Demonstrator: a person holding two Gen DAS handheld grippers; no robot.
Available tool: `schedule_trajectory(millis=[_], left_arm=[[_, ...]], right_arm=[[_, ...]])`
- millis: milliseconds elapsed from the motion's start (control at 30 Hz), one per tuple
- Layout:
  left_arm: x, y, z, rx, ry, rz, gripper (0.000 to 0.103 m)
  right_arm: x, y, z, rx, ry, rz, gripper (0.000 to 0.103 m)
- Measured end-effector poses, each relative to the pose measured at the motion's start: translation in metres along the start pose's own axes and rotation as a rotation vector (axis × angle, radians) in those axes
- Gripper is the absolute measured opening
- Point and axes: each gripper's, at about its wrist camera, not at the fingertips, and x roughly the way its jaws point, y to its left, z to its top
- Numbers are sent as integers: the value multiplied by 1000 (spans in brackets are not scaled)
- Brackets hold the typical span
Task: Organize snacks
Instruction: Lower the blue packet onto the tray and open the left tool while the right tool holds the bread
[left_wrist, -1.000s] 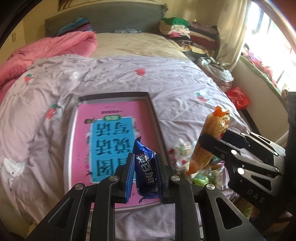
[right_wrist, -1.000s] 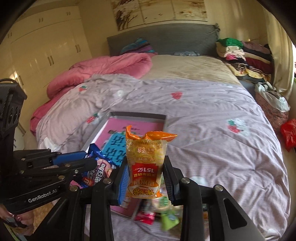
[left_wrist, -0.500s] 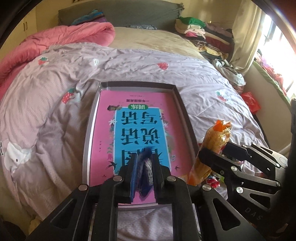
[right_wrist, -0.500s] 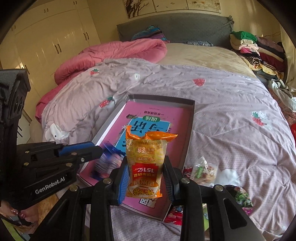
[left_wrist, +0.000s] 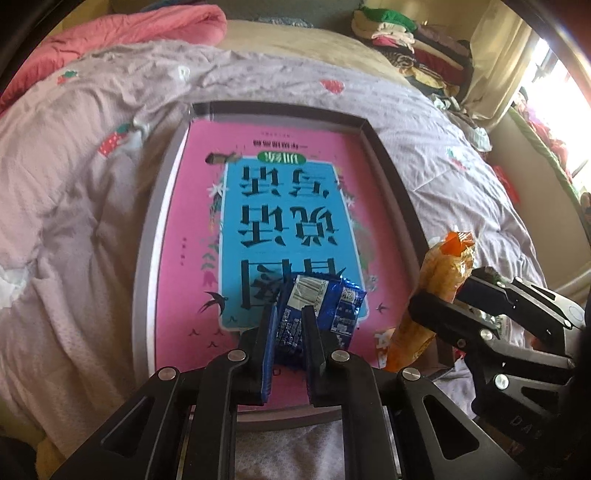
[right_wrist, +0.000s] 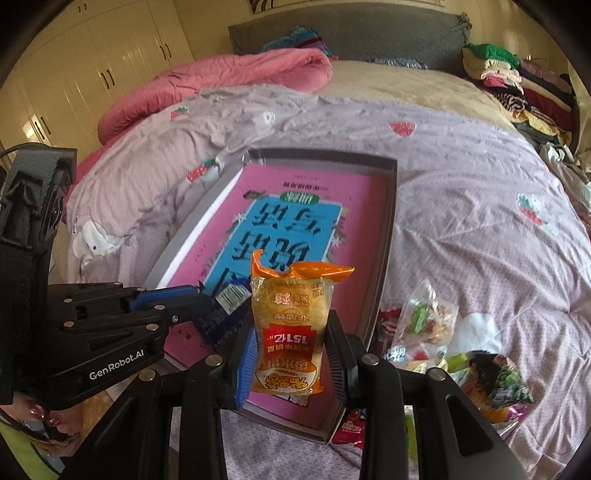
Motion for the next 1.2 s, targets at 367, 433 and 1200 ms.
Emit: schedule_trajectory(millis=[367, 433, 1200], left_arm=[[10, -3, -1, -2, 20, -19, 50], [10, -2, -1, -9, 22, -24, 54], [0, 3, 1, -42, 3, 12, 75]], right_arm=[[12, -3, -3, 11, 52, -2, 35], [14, -4, -4, 17, 53, -5, 36], [10, -15, -7, 63, 31, -5, 49]])
